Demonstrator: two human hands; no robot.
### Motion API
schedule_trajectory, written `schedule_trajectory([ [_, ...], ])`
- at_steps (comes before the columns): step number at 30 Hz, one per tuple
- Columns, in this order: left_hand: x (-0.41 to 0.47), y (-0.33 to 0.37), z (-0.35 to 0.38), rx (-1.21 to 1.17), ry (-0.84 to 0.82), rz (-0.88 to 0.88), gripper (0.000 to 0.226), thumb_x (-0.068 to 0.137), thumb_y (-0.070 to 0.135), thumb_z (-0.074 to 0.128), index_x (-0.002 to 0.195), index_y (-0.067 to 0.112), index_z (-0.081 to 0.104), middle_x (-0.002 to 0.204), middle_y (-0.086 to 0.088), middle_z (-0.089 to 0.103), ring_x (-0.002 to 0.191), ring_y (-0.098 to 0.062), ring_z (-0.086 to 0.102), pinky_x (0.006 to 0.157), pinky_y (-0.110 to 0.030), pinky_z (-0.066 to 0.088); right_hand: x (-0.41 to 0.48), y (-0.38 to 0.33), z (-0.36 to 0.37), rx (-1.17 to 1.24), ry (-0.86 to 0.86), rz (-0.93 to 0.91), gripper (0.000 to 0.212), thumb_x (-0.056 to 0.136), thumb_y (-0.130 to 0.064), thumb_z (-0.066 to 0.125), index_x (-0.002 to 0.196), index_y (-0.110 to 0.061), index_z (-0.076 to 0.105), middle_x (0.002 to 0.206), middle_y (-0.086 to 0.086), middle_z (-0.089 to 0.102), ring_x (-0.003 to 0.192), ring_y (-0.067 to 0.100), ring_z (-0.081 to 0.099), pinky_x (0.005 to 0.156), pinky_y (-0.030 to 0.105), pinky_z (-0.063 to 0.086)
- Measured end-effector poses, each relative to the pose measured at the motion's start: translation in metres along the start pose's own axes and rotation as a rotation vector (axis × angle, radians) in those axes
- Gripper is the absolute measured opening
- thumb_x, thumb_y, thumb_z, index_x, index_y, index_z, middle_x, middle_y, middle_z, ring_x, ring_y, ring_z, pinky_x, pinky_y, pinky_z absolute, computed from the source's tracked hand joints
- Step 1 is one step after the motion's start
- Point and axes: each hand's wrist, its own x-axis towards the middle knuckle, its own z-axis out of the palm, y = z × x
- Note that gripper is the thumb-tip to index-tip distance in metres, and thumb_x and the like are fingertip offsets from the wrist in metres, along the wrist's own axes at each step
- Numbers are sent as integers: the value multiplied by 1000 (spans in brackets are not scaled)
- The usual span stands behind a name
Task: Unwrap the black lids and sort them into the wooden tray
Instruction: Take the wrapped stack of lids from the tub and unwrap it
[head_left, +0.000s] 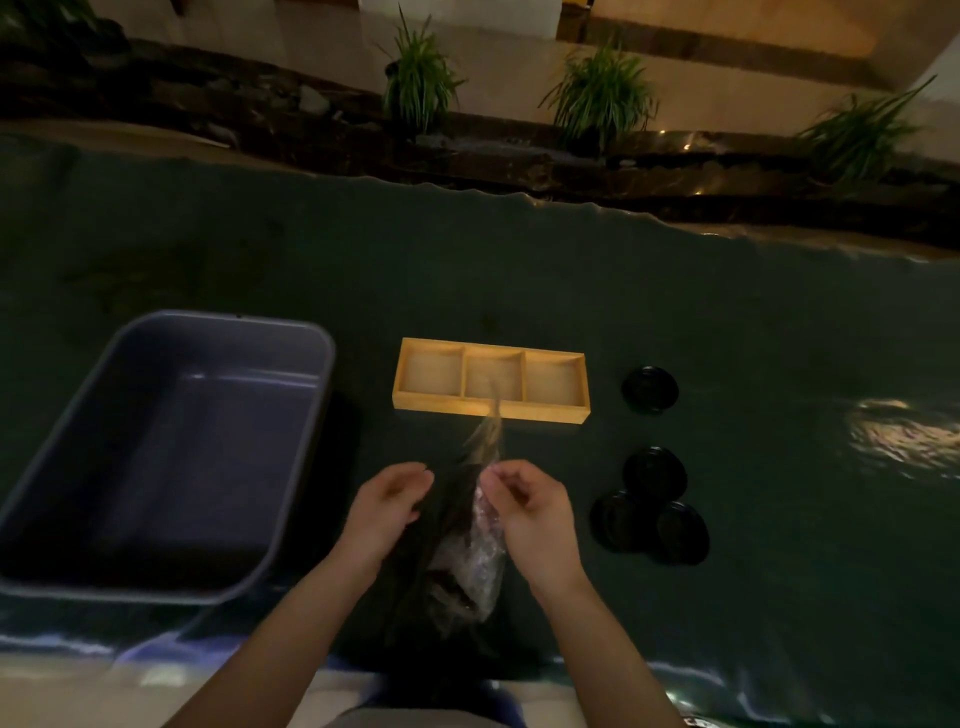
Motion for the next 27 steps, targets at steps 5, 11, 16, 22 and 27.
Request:
schedule_trajectory([
  [5,-27,25,30,143,-205,211,18,94,32,69,110,26,73,94,5,79,85,-12,76,66,-26,61,-4,4,-2,-79,-21,-83,15,96,-17,70,87,-27,76,79,-1,76,71,12,72,67,32,60],
  [11,-34,26,39,86,-178,236,14,94,15,70,104,18,79,91,-11,80,86,-32,77,75,-43,66,-9,10,-8,-117,-79,-129,13,99,-15,66,94,-19,78,82,-2,77,75,14,73,68,30,59],
  [16,-31,24,35,140,-141,274,25,90,13,74,81,35,83,83,-1,81,76,-14,76,72,-27,62,-12,14,-14,-103,-52,-98,10,92,-19,75,89,-27,80,82,-8,79,74,6,73,66,17,55],
  [22,-21,30,1,106,115,266,18,95,13,67,85,26,77,78,-2,76,73,-14,73,79,-37,61,-18,18,-50,101,303,-6,16,95,-16,71,84,-24,77,68,-6,71,62,2,62,63,21,51],
  [27,-26,43,-26,280,138,560,43,100,9,56,109,51,52,101,10,72,88,-7,73,78,-20,58,-21,11,-80,-142,461,-146,7,97,-25,68,91,-25,70,76,-4,71,70,13,67,70,31,55],
])
